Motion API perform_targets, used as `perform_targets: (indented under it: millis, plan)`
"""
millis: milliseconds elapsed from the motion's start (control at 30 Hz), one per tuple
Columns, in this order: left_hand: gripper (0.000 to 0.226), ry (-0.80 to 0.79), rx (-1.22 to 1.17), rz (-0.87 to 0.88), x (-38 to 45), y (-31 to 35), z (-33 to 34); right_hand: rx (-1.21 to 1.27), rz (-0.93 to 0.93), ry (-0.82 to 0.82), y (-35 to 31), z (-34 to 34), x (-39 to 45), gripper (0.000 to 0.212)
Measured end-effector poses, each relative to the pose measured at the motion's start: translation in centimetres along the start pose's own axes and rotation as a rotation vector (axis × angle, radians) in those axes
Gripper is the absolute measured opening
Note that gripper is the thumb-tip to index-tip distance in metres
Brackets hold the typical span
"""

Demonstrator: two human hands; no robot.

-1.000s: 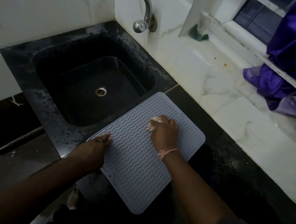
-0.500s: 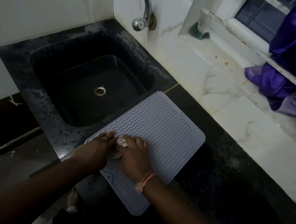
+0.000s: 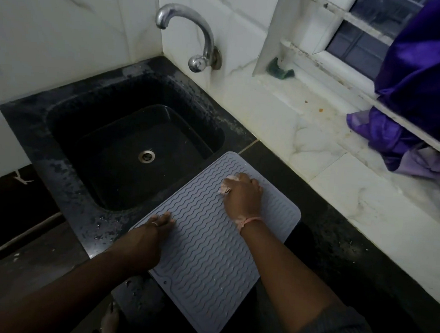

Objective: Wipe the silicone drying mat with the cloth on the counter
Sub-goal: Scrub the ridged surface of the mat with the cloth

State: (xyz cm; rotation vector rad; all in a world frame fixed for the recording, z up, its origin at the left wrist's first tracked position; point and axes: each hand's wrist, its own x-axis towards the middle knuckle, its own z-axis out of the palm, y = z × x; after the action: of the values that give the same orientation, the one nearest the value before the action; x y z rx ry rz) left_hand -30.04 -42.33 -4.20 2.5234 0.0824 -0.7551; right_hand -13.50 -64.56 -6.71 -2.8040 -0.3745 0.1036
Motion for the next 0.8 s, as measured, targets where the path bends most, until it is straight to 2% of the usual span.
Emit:
perform_targets:
  millis: [133,200,267,333,467,633,700,800]
  plan:
    - [0.075,0.137,0.001,0.028,-1.5,-1.1,1.0,0.093,-0.303,-0.040,-4.6,1.9,-7.9,0.029]
    - [0.076,0.117,0.058,0.033,-2.1,-1.7,1.9,0.050,-0.468,-0.084,-6.7,3.6,-12.0,0.038]
    - [0.079,0.073,0.080,0.044,-2.1,-2.0,1.9,0.025,-0.527,-0.099,-6.9,4.3,-13.5,0.047]
    - [0.084,0.036,0.111,0.046,-1.9,-2.5,1.5,0.069,-0.497,-0.093,-5.6,3.9,-12.3,0.047]
    - [0.092,-0.034,0.135,0.052,-2.0,-2.9,1.2,0.088,-0.292,-0.037,-2.2,1.9,-7.8,0.040]
    - [0.084,-0.042,0.126,0.091,-2.5,-2.9,0.7,0.092,0.034,-0.056,-1.0,1.0,-5.1,0.044]
    - [0.073,-0.024,0.080,0.119,-2.9,-2.9,0.3,0.384,0.178,-0.045,-2.5,0.5,-5.5,0.051]
    - [0.049,0.116,-0.170,0.068,-3.5,-2.8,-0.3,1.131,0.425,-0.014,-4.9,-0.6,-8.1,0.070]
